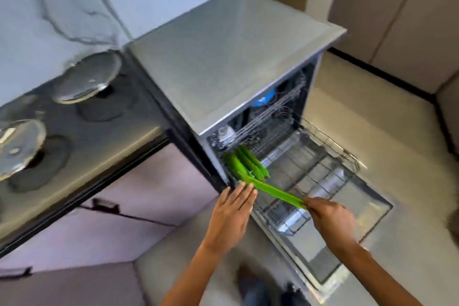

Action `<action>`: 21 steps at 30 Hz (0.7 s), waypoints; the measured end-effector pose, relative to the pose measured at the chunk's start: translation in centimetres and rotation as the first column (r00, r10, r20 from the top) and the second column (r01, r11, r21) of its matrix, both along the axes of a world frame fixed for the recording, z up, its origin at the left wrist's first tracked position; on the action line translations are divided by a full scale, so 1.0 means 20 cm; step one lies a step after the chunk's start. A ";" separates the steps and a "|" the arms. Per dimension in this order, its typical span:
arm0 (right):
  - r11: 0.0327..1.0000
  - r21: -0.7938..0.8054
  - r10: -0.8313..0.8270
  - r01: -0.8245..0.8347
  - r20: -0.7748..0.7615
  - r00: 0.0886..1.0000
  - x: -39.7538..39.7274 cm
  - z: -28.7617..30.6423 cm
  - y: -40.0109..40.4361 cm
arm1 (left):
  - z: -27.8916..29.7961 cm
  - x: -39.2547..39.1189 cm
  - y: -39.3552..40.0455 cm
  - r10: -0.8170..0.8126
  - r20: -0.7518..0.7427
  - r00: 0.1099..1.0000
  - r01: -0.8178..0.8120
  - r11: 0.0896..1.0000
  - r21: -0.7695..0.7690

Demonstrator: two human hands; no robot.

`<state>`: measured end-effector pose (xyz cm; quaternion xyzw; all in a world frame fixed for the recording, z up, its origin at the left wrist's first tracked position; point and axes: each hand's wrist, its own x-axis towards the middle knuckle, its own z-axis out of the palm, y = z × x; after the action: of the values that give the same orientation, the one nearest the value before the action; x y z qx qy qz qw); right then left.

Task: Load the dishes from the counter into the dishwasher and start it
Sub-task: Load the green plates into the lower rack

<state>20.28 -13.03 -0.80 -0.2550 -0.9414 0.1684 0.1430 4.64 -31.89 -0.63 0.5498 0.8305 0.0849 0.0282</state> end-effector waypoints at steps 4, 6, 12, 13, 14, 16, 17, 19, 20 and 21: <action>0.980 -0.074 -0.176 0.186 0.127 0.976 0.01 -0.32 0.19 | -0.44 -0.05 0.19 -0.031 0.158 0.987 0.075 0.957 -0.282; 0.965 -0.090 -0.230 0.246 0.156 0.961 -0.06 -0.51 0.28 | -0.69 -0.12 0.26 -0.044 0.198 0.979 0.126 0.899 -0.420; 0.954 -0.154 -0.243 0.259 0.116 0.963 -0.38 -1.05 0.50 | -1.38 -0.36 0.40 -0.063 0.172 0.983 0.161 0.744 -0.648; 0.943 -0.180 -0.257 0.278 0.133 0.957 -0.44 -1.12 0.53 | -1.47 -0.39 0.41 -0.088 0.152 0.984 0.167 0.736 -0.655; 0.937 -0.198 -0.254 0.286 0.174 0.952 -0.50 -1.18 0.56 | -1.53 -0.42 0.43 -0.124 0.162 0.979 0.201 0.715 -0.669; 0.931 -0.231 -0.233 0.282 0.219 0.947 -0.61 -1.32 0.62 | -1.65 -0.44 0.45 -0.130 0.196 0.972 0.232 0.671 -0.704; 0.926 -0.255 -0.223 0.278 0.223 0.949 -0.67 -1.38 0.64 | -1.69 -0.44 0.46 -0.138 0.208 0.968 0.247 0.648 -0.720; 0.919 -0.293 -0.194 0.263 0.243 0.950 -0.78 -1.46 0.68 | -1.75 -0.44 0.44 -0.140 0.240 0.961 0.275 0.608 -0.745; 0.920 -0.301 -0.176 0.253 0.260 0.949 -0.82 -1.49 0.70 | -1.76 -0.44 0.43 -0.138 0.259 0.956 0.289 0.586 -0.757; 0.918 -0.309 -0.162 0.247 0.276 0.948 -0.87 -1.52 0.71 | -1.77 -0.44 0.42 -0.139 0.270 0.953 0.300 0.568 -0.766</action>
<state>2.96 1.20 -31.19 -0.3921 -0.8764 0.2796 -0.0034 -4.09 -23.49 -36.11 0.5676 0.6985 -0.2509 0.3563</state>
